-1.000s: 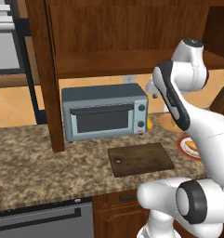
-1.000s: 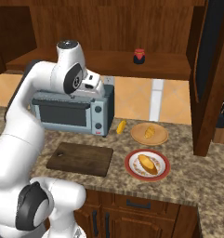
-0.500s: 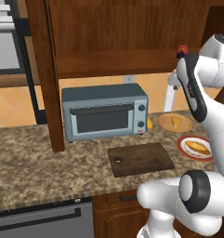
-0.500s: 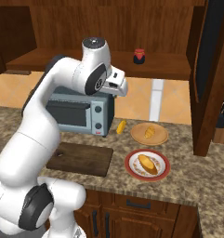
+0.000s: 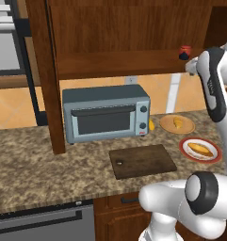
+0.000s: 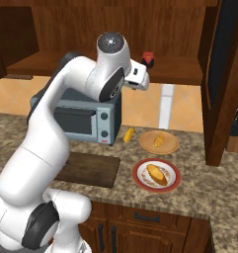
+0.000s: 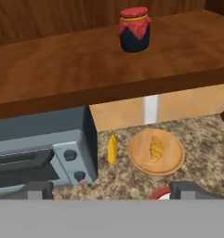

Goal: From the different types of pastries on the counter, select a croissant and place it on the cutting board. Then retrieve a jar of jam from the cabinet and place it alongside the croissant on the cutting board.

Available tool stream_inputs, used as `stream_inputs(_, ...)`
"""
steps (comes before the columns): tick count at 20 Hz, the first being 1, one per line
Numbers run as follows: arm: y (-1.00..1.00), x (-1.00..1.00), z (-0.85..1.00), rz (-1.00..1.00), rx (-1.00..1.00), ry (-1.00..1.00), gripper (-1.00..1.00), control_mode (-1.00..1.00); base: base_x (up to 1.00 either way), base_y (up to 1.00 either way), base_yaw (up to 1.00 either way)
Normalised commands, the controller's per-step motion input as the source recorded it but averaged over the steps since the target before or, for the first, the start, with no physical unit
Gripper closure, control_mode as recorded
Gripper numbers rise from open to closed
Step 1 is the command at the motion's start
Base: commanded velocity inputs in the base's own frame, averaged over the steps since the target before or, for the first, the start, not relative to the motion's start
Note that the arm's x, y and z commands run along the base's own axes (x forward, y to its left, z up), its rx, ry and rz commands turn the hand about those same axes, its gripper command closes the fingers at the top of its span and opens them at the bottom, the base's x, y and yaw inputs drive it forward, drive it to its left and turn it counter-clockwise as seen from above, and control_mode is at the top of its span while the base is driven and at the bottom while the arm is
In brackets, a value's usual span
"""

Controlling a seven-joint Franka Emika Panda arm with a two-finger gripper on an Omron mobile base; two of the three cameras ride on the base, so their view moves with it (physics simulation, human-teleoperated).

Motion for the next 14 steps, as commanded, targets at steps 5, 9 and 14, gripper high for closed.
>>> stream_inputs(5, -0.02, 0.00, 0.22, -0.12, 0.02, -0.13, -1.00, -1.00, 0.00, 0.00, 0.00)
stream_inputs(9, -0.21, 0.12, 0.00, -0.22, 0.00, -0.06, -1.00, -1.00, 0.00, 0.00, 0.00)
stream_inputs(14, -0.30, 0.01, 0.45, -0.09, 0.03, -0.10, -1.00, -1.00, 0.00, 0.00, 0.00)
